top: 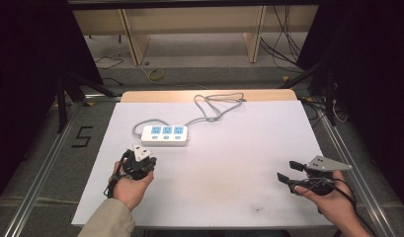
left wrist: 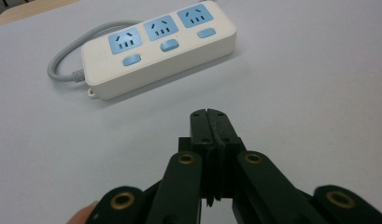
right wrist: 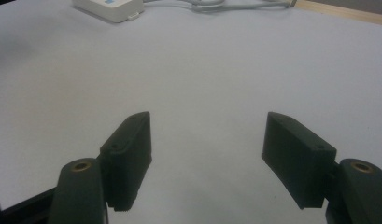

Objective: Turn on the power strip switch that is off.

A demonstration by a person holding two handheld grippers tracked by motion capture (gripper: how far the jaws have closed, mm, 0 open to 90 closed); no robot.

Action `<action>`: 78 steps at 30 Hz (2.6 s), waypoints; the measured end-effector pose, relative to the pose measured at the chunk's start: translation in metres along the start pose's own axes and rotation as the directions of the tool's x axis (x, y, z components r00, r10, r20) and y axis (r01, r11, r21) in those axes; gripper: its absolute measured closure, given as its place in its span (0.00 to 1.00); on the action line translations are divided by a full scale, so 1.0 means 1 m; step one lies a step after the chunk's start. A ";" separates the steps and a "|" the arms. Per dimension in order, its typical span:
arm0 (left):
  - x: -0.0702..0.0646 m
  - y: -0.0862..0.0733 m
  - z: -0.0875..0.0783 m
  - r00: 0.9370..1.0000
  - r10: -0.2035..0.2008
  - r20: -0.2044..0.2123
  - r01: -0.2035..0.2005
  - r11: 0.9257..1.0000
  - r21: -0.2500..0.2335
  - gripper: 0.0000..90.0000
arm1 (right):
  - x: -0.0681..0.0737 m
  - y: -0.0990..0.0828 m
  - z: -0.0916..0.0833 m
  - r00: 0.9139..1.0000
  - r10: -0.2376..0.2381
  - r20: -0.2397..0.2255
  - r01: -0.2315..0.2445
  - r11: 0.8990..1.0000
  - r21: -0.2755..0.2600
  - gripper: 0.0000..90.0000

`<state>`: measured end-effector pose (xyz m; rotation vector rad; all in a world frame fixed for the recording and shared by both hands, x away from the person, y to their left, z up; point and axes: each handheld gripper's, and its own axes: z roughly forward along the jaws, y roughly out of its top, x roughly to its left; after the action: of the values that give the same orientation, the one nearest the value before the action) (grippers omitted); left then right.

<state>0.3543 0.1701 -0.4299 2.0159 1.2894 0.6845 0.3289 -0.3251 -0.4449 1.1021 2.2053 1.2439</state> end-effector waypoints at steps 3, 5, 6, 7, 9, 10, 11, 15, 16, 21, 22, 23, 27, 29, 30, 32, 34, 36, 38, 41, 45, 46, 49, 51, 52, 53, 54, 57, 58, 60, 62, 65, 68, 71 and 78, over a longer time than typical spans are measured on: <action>0.001 0.002 0.003 1.000 -0.001 -0.003 0.001 1.000 0.001 1.00 | 0.000 0.000 0.000 1.000 -0.001 -0.001 0.001 1.000 0.002 0.37; 0.002 0.004 0.005 1.000 0.008 -0.003 -0.008 1.000 0.009 1.00 | 0.000 0.000 0.000 1.000 -0.002 0.001 0.002 1.000 0.003 0.37; 0.002 0.005 0.007 1.000 0.012 -0.006 -0.012 1.000 0.012 1.00 | 0.000 0.000 0.000 1.000 -0.002 0.001 0.002 1.000 0.003 0.37; 0.002 0.006 0.008 1.000 0.013 -0.006 -0.013 1.000 0.011 1.00 | 0.000 0.000 0.000 1.000 -0.003 0.002 0.003 1.000 0.004 0.37; 0.003 0.008 0.009 1.000 0.017 -0.007 -0.017 1.000 0.013 1.00 | 0.000 0.000 0.000 1.000 -0.004 0.002 0.004 1.000 0.005 0.37; 0.004 0.009 0.009 1.000 0.018 -0.008 -0.018 1.000 0.012 1.00 | 0.000 0.000 0.000 1.000 -0.004 0.002 0.004 1.000 0.005 0.37; 0.004 0.011 0.010 1.000 0.018 -0.008 -0.018 1.000 0.008 1.00 | 0.000 0.000 0.001 1.000 -0.005 0.002 0.005 1.000 0.005 0.37; 0.006 0.015 0.013 1.000 0.020 -0.009 -0.020 1.000 0.008 1.00 | 0.000 -0.001 0.001 1.000 -0.005 0.001 0.005 1.000 0.008 0.37; 0.006 0.015 0.013 1.000 0.020 -0.009 -0.020 1.000 0.008 1.00 | 0.000 -0.001 0.001 1.000 -0.005 -0.001 0.005 1.000 0.007 0.37; 0.005 0.022 0.018 0.999 0.029 -0.016 -0.029 1.000 0.007 1.00 | 0.001 0.000 0.002 1.000 -0.009 0.000 0.009 1.000 0.008 0.37; 0.005 0.022 0.018 0.999 0.029 -0.016 -0.029 1.000 0.007 1.00 | 0.001 0.000 0.002 1.000 -0.009 0.001 0.009 1.000 0.009 0.37; 0.006 0.024 0.019 0.999 0.032 -0.018 -0.032 0.999 0.007 1.00 | 0.001 0.000 0.002 1.000 -0.010 0.001 0.010 1.000 0.008 0.37; 0.006 0.027 0.023 0.999 0.037 -0.024 -0.037 0.999 0.009 1.00 | 0.001 -0.001 0.002 1.000 -0.009 0.001 0.009 1.000 0.008 0.37; 0.006 0.029 0.025 0.999 0.040 -0.025 -0.040 0.999 0.007 1.00 | 0.001 0.000 0.002 1.000 -0.012 0.001 0.012 1.000 0.010 0.37; 0.006 0.029 0.026 0.999 0.039 -0.025 -0.039 0.999 0.007 1.00 | 0.001 0.000 0.002 1.000 -0.014 0.001 0.014 1.000 0.011 0.37; 0.007 0.030 0.027 0.999 0.037 -0.026 -0.037 0.999 0.012 1.00 | 0.001 0.000 0.002 1.000 -0.014 0.001 0.014 1.000 0.010 0.37; 0.008 0.031 0.029 0.999 0.036 -0.029 -0.035 0.999 0.010 1.00 | 0.002 0.000 0.003 1.000 -0.016 -0.001 0.016 1.000 0.011 0.37; 0.008 0.032 0.031 0.999 0.031 -0.032 -0.030 1.000 0.008 1.00 | 0.002 0.000 0.003 1.000 -0.017 0.000 0.017 1.000 0.012 0.37; 0.009 0.033 0.033 0.999 0.033 -0.030 -0.032 0.999 0.011 1.00 | 0.002 0.000 0.003 1.000 -0.018 0.000 0.018 1.000 0.014 0.37; 0.009 0.035 0.035 0.999 0.030 -0.028 -0.030 1.000 0.010 1.00 | 0.002 0.000 0.004 1.000 -0.019 0.000 0.019 1.000 0.015 0.37; 0.009 0.038 0.039 0.999 0.037 -0.029 -0.037 0.999 0.014 1.00 | 0.003 0.000 0.004 1.000 -0.020 -0.003 0.020 1.000 0.015 0.37; 0.009 0.039 0.039 0.999 0.040 -0.029 -0.039 0.999 0.015 1.00 | 0.003 0.000 0.004 1.000 -0.021 -0.002 0.021 1.000 0.016 0.37; 0.009 0.041 0.042 0.999 0.040 -0.032 -0.040 0.999 0.012 1.00 | 0.003 0.000 0.004 1.000 -0.021 -0.002 0.021 1.000 0.015 0.37; 0.008 0.042 0.045 0.999 0.041 -0.034 -0.041 0.999 0.013 1.00 | 0.003 0.000 0.004 1.000 -0.020 -0.002 0.020 1.000 0.017 0.37; 0.008 0.043 0.046 0.998 0.044 -0.034 -0.044 0.999 0.014 1.00 | 0.003 0.000 0.004 1.000 -0.022 -0.001 0.022 1.000 0.019 0.37; 0.008 0.043 0.048 0.998 0.043 -0.035 -0.042 0.999 0.016 1.00 | 0.003 0.000 0.004 1.000 -0.022 -0.001 0.022 1.000 0.019 0.37; 0.007 0.044 0.049 0.999 0.041 -0.034 -0.041 0.999 0.015 1.00 | 0.003 0.000 0.004 1.000 -0.022 -0.001 0.022 1.000 0.019 0.37; 0.007 0.045 0.052 0.998 0.045 -0.032 -0.045 0.999 0.020 1.00 | 0.003 0.000 0.004 1.000 -0.020 -0.001 0.021 1.000 0.019 0.37; 0.007 0.046 0.053 0.998 0.045 -0.032 -0.044 0.999 0.020 1.00 | 0.003 0.000 0.004 1.000 -0.020 -0.001 0.021 1.000 0.019 0.37; 0.007 0.047 0.054 0.998 0.047 -0.032 -0.046 0.999 0.022 1.00 | 0.002 -0.001 0.005 1.000 -0.021 0.000 0.021 1.000 0.019 0.36; 0.007 0.048 0.055 0.999 0.041 -0.032 -0.041 0.999 0.016 1.00 | 0.002 -0.001 0.005 1.000 -0.021 0.000 0.021 1.000 0.020 0.37; 0.007 0.049 0.056 0.999 0.042 -0.032 -0.042 0.999 0.018 1.00 | 0.003 -0.001 0.004 1.000 -0.021 0.000 0.021 1.000 0.019 0.37; 0.007 0.050 0.057 0.999 0.042 -0.032 -0.041 0.999 0.017 1.00 | 0.003 -0.001 0.004 1.000 -0.022 0.000 0.022 1.000 0.019 0.37; 0.007 0.051 0.059 0.998 0.044 -0.034 -0.043 0.999 0.015 1.00 | 0.003 0.000 0.004 1.000 -0.021 0.000 0.021 1.000 0.019 0.37; 0.007 0.053 0.062 0.998 0.050 -0.037 -0.050 0.999 0.014 1.00 | 0.003 -0.001 0.004 1.000 -0.019 0.000 0.019 1.000 0.020 0.37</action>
<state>0.4322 0.1452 -0.4300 2.0609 1.2714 0.7423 0.3298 -0.3208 -0.4476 1.0859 2.2275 1.2163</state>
